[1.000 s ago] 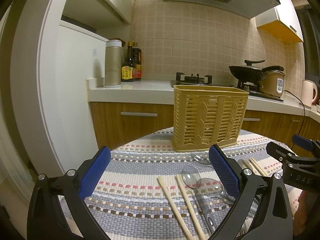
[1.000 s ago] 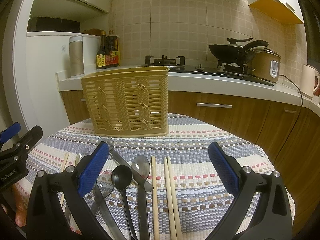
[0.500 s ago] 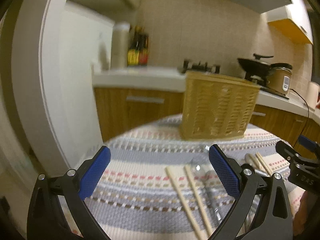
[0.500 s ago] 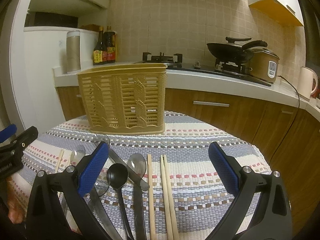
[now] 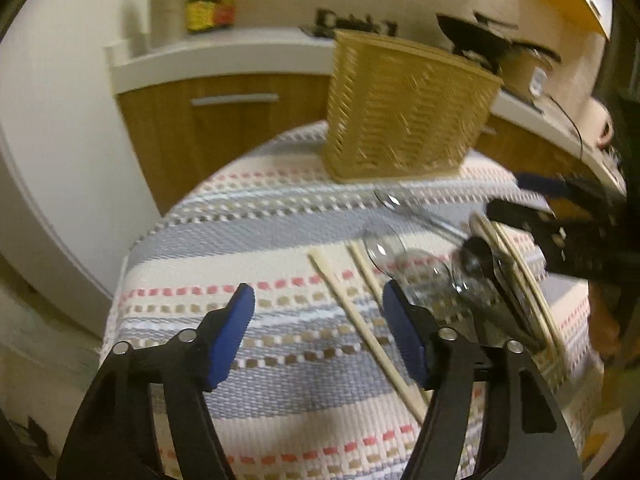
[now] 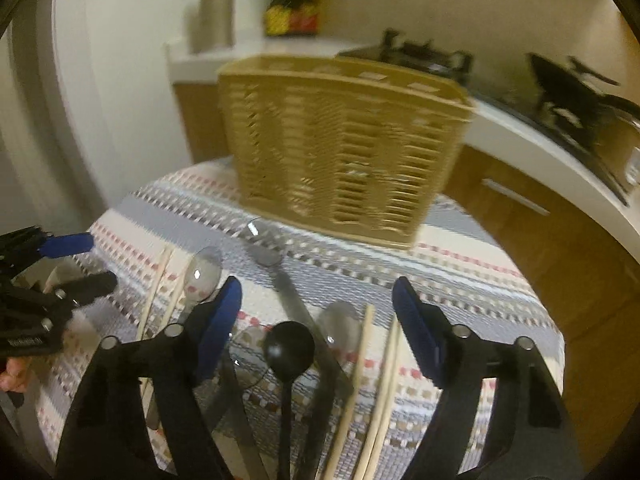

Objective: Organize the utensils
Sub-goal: 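Grasp a wooden chopstick with the left tool while the right tool grasps a clear spoon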

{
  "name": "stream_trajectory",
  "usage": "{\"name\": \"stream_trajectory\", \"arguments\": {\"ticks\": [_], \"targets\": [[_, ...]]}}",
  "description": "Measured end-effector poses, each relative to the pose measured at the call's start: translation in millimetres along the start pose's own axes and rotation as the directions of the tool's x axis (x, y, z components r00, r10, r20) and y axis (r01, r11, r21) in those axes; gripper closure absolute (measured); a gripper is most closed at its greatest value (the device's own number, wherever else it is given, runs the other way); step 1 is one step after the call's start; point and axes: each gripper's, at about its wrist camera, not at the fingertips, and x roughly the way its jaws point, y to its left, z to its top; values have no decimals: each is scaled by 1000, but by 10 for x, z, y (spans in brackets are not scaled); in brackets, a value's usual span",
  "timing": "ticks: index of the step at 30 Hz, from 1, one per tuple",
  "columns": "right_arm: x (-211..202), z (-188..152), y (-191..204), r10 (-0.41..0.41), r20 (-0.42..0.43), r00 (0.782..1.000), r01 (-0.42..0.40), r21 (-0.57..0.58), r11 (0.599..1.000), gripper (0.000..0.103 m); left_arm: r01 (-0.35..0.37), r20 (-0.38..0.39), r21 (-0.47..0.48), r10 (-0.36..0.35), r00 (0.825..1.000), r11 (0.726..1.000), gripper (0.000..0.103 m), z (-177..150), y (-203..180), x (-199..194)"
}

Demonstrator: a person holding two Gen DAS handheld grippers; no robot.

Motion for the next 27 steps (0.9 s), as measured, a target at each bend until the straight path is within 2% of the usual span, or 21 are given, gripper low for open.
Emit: {"name": "stream_trajectory", "arguments": {"ticks": [3,6,8,12,14,19,23,27], "targets": [[133,140,45,50,-75,996,-55,-64,996,40,14,-48,31,-13,999,999,47,2,-72,82],[251,243,67,104,-139,985,-115,-78,990,47,11,-93,31,-8,996,999,55,50,-110,185],[375,314,75,130,-185,974,-145,-71,987,52,19,-129,12,-17,992,1000,69,102,-97,283],[554,395,119,169,-241,956,-192,-76,978,53,39,-195,-17,-42,980,999,74,182,-69,488],[669,419,148,175,-278,944,-203,-75,976,53,38,-219,-18,-41,975,999,80,202,-71,564],[887,505,161,178,-334,926,-213,-72,974,55,28,-255,-6,-29,967,1000,85,273,-48,642],[1018,512,168,182,-388,904,-227,-74,971,61,23,-286,27,-14,958,999,87,328,-46,683],[1103,526,236,156,-406,900,-218,-110,970,61,26,-331,76,1,944,997,87,397,-61,750]]}}
